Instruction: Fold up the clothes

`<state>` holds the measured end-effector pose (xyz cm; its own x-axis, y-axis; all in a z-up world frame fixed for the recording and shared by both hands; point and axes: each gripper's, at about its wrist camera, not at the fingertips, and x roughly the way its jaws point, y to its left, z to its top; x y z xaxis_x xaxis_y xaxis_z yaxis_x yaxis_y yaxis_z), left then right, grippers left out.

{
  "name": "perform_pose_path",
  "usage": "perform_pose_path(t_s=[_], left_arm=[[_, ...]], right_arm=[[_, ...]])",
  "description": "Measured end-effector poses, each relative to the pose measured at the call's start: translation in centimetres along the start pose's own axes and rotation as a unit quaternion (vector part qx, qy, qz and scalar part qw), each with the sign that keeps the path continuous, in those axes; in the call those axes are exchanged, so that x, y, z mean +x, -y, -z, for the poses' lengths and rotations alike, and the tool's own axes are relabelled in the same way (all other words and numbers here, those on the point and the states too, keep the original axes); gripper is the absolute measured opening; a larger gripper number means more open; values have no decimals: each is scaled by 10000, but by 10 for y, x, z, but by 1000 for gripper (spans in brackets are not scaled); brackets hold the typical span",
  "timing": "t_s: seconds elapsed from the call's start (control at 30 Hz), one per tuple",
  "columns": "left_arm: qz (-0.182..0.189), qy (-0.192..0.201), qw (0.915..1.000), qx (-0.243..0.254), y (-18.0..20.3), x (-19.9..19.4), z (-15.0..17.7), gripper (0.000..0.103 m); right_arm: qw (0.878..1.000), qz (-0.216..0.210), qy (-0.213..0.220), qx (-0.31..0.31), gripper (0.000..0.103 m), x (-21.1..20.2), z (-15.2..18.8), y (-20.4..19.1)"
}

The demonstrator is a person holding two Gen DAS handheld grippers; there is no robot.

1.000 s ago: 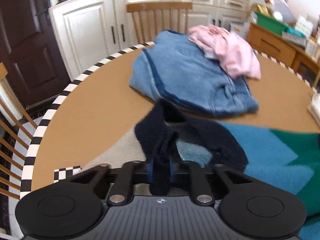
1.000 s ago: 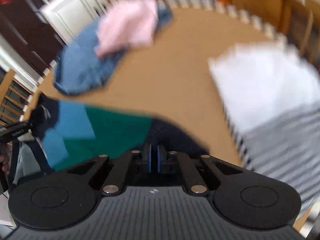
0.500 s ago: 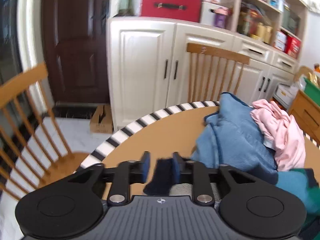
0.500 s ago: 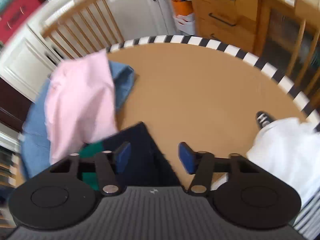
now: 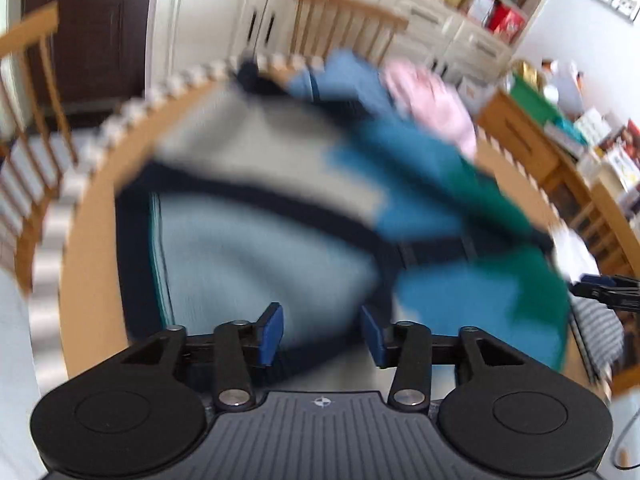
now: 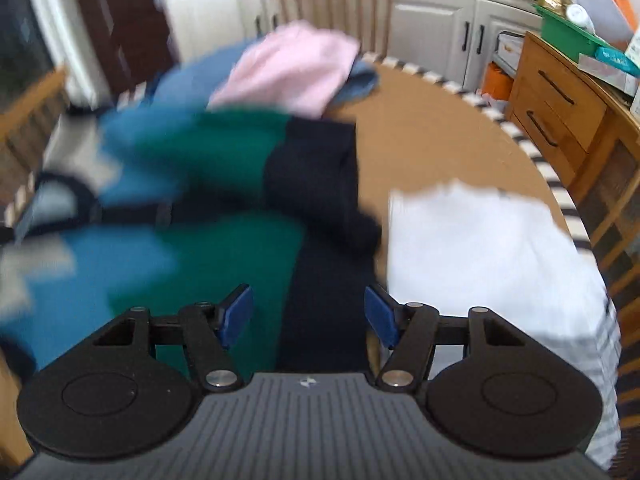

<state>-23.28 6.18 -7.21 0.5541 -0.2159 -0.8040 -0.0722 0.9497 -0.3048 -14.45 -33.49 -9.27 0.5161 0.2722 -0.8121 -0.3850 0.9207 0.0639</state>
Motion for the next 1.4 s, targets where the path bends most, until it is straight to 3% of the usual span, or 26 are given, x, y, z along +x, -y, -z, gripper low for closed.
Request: perform_pose_path(t_s=[0.1, 0.17, 0.2, 0.23, 0.27, 0.33, 0.37, 0.47, 0.53, 0.6, 0.77, 0.83, 0.9, 1.0, 1.03, 1.1, 1.2, 1.27, 1.4], left_arm=[[57, -247, 9986, -460, 8, -5, 41, 63], [-10, -233, 9983, -543, 12, -3, 56, 66], [-27, -207, 9979, -613, 12, 2, 61, 66], [-41, -157, 9974, -705, 10, 5, 63, 66], [-72, -10, 9974, -711, 10, 7, 65, 65], [-263, 279, 9982, -458, 17, 12, 67, 51], [-468, 341, 9982, -156, 24, 15, 67, 35], [-647, 336, 9973, 58, 28, 17, 60, 17], [-733, 324, 9968, 51, 25, 9, 55, 15], [-866, 304, 9957, 123, 22, -4, 54, 14], [-967, -67, 9952, 101, 17, -32, 79, 14], [-947, -185, 9953, 51, 17, -41, 94, 15], [-969, -272, 9949, -57, 14, -47, 105, 32], [-1016, -234, 9943, -220, 8, -63, 107, 41], [-1010, -110, 9946, -219, 6, -73, 103, 44], [-1015, 222, 9945, -129, 2, -90, 89, 59], [-1082, 898, 9896, 314, 6, -98, 49, 75], [-1144, 1179, 9837, 726, 12, -84, 16, 75], [-1203, 1404, 9715, 1481, 20, -32, -46, 75]], right_arm=[[9997, 131, -147, -156, 63, 12, 22, -7], [9998, 190, -8, 31, 63, 20, 25, -7], [9996, 218, 82, 147, 54, 23, 27, -7], [9993, 269, 129, 233, 22, 24, 25, -8], [9994, 211, 79, 268, 3, 23, 23, -11], [9995, -25, -101, 302, 4, 19, 19, -20], [9996, -120, -76, 231, 4, 10, 19, -26], [9990, -370, 232, -36, 4, -31, 20, -39], [9975, -451, 540, -42, 4, -70, 20, -36], [9968, -532, 585, -76, 4, -101, 27, -35], [9967, -730, -338, 46, 3, -111, 84, -35], [9942, -787, -689, 250, 4, -102, 113, -36], [9913, -742, -1015, 400, 9, -92, 130, -36], [9911, -720, -966, 566, 20, -101, 123, -24], [9935, -622, -758, 572, 33, -109, 114, -16], [9974, -390, -38, 604, 52, -122, 84, -1], [9940, -193, 839, 676, 51, -106, 23, 11], [9908, -101, 1136, 726, 50, -74, -14, 14], [9929, 188, 726, 920, 45, 13, -64, 14]])
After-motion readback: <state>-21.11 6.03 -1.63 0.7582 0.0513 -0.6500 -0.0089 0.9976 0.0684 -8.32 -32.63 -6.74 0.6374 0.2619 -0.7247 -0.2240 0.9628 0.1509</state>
